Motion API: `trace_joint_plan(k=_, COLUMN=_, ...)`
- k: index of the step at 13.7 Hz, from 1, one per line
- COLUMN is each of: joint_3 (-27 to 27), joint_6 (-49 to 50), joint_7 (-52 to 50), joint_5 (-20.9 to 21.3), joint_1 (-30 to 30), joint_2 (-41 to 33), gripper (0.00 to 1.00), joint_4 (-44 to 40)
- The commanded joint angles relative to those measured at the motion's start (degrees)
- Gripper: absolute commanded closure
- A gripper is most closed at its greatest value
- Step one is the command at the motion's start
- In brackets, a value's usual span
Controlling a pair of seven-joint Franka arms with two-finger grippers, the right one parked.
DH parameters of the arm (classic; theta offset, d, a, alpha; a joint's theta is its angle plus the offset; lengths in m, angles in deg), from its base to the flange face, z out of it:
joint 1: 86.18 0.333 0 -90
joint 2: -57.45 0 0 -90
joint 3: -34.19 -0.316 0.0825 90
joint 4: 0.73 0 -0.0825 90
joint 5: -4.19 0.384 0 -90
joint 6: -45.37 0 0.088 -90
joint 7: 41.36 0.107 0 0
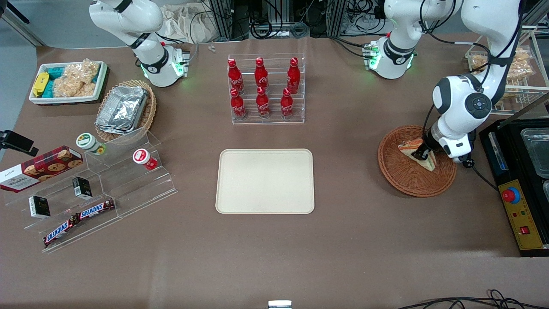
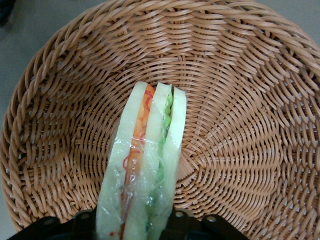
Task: Place sandwich from basket to tray
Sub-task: 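Close the left gripper on the sandwich's crust edge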
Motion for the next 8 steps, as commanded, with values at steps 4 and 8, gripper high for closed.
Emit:
trace_joint_plan(k=4, joint_3=0.2, joint_6=-1.0, joint_7=-1.4, joint_5=0.1, joint_1=-0.1, joint_2=-0.2, gripper=1.00, joint_4=0.0)
trace_joint_plan(k=8, joint_3=0.2, joint_6=0.1, joint_7=0.4, joint_5=0.3, joint_1=0.0, joint_2=-2.3, gripper=1.00, joint_4=-1.3)
